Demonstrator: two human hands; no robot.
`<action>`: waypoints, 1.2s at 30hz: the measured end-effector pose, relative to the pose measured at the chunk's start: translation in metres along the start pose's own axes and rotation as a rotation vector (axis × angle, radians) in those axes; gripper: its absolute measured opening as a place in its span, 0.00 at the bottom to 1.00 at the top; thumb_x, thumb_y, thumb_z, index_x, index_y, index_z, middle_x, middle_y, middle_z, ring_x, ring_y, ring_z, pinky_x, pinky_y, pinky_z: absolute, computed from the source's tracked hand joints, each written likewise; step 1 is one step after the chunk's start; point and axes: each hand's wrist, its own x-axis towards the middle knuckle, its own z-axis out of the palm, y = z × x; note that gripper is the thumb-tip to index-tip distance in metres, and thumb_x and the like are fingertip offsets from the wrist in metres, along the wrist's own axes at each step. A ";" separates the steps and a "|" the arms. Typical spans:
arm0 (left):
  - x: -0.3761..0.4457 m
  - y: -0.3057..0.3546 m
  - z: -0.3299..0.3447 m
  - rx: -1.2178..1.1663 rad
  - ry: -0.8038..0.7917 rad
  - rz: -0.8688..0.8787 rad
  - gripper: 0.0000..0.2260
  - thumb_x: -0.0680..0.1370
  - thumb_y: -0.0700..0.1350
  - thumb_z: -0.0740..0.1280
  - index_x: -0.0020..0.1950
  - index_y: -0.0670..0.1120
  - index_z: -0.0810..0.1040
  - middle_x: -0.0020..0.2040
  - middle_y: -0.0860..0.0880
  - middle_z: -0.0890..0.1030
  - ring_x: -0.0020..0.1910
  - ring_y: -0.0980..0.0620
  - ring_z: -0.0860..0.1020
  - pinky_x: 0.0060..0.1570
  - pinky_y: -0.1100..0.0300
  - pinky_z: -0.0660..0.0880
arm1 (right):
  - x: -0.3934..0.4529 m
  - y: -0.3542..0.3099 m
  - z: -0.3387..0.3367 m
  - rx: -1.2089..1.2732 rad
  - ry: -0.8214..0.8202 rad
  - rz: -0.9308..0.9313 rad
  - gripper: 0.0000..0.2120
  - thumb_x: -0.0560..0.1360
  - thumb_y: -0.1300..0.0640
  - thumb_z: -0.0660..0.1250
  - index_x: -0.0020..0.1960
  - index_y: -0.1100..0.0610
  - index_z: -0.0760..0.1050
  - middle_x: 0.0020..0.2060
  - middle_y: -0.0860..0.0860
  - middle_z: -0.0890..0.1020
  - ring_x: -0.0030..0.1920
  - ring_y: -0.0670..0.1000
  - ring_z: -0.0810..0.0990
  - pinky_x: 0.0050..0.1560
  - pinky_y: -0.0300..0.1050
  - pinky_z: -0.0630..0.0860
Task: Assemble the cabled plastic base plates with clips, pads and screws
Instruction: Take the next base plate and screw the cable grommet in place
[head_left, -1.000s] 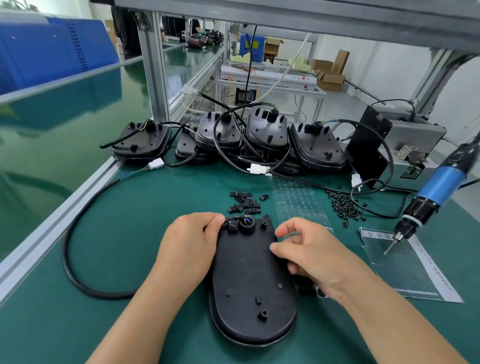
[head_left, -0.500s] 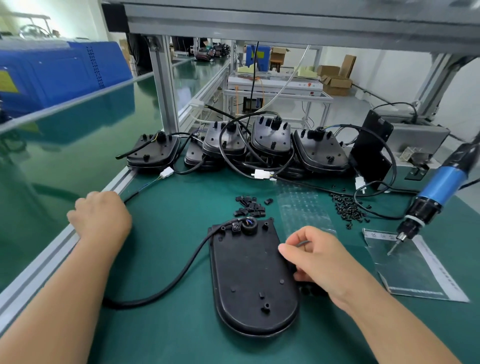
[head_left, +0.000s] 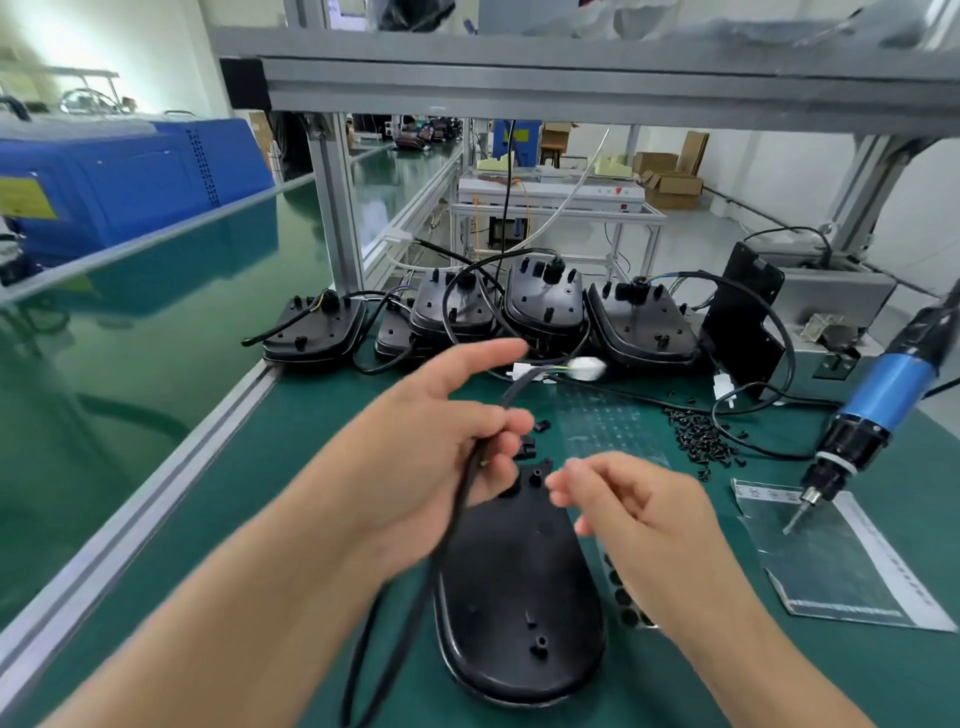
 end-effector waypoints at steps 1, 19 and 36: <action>0.005 -0.002 0.011 -0.050 0.016 -0.007 0.19 0.78 0.29 0.56 0.55 0.46 0.81 0.36 0.45 0.77 0.31 0.55 0.72 0.32 0.65 0.73 | -0.004 -0.011 0.001 0.112 -0.117 -0.003 0.16 0.76 0.43 0.63 0.39 0.51 0.83 0.31 0.44 0.83 0.25 0.41 0.74 0.30 0.29 0.68; 0.055 -0.031 -0.085 2.006 0.190 0.404 0.20 0.75 0.67 0.58 0.49 0.55 0.81 0.42 0.54 0.70 0.45 0.52 0.68 0.43 0.59 0.65 | -0.018 0.023 0.011 -0.575 -0.054 0.080 0.10 0.71 0.36 0.61 0.43 0.41 0.70 0.41 0.39 0.74 0.42 0.38 0.74 0.40 0.37 0.71; -0.022 -0.080 -0.072 -0.031 0.052 0.031 0.25 0.69 0.38 0.76 0.65 0.46 0.75 0.56 0.38 0.82 0.54 0.39 0.81 0.49 0.51 0.80 | -0.005 0.018 0.041 -0.316 -0.045 0.087 0.13 0.75 0.40 0.59 0.58 0.39 0.63 0.43 0.42 0.77 0.42 0.40 0.76 0.40 0.40 0.70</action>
